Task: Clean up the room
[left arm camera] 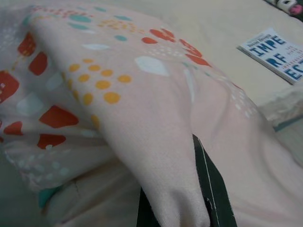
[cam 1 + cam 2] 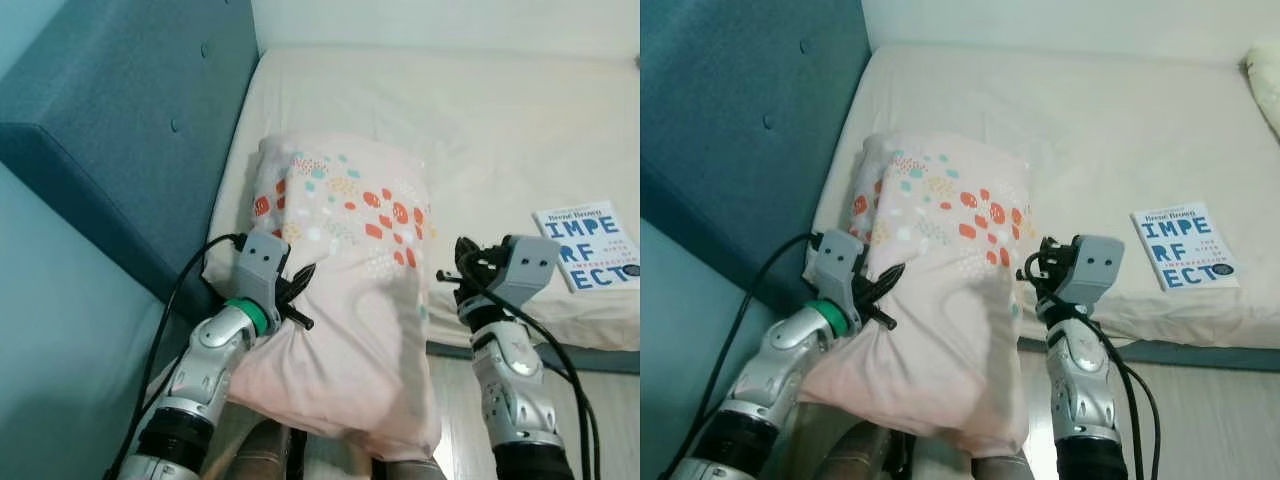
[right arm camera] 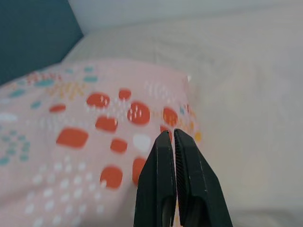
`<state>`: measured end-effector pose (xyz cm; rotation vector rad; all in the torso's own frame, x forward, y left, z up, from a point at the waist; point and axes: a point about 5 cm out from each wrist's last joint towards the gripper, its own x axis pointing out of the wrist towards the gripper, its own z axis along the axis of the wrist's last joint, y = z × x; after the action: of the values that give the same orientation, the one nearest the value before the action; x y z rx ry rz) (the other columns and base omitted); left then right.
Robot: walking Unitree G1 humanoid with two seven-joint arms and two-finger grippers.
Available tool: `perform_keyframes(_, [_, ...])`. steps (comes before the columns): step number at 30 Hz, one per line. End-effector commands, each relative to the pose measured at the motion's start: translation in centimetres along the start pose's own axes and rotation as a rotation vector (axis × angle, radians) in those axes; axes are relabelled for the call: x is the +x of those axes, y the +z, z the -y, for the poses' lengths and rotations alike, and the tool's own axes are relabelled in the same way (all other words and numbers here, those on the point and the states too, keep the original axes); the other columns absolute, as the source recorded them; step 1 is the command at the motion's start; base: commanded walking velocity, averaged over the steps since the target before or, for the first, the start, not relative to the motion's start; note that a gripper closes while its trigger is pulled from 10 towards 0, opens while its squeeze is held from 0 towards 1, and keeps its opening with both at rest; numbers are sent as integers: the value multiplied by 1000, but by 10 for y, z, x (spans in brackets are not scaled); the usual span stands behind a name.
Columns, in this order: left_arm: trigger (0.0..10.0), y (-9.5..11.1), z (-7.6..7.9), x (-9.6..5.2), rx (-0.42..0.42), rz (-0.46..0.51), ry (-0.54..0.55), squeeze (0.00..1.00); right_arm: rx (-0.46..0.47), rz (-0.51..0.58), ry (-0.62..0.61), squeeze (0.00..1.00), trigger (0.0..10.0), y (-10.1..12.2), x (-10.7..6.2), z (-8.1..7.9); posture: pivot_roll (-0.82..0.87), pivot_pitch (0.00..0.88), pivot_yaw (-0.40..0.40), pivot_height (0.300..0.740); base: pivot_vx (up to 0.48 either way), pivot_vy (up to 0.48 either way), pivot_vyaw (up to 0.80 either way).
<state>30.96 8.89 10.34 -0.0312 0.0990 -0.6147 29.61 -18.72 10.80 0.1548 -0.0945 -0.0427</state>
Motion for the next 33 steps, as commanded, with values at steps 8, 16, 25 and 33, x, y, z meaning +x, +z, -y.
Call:
perform_keyframes(8, [10000, -3, -1, 0, -3, 37, 115, 0, -13, -71, -15, 0, 10000, -21, -13, -7, 1, 146, 91, 740, 0, 0, 0])
perform_keyframes(16, [10000, 0, -1, 1, 14, 62, 151, 0, -32, -69, -10, 0, 10000, -22, -15, -6, 1, 144, 89, 740, 0, 0, 0])
perform_keyframes(25, [10000, -3, 3, 1, 4, 59, 141, 0, -56, -136, -57, 0, 10000, -37, -21, -1, 0, 145, 90, 740, 0, 0, 0])
perform_keyframes(33, [10000, -39, -4, 4, 58, -135, 208, 0, 142, -206, -181, 1000, 10000, -61, -31, 26, 1, 149, 79, 740, 0, 0, 0])
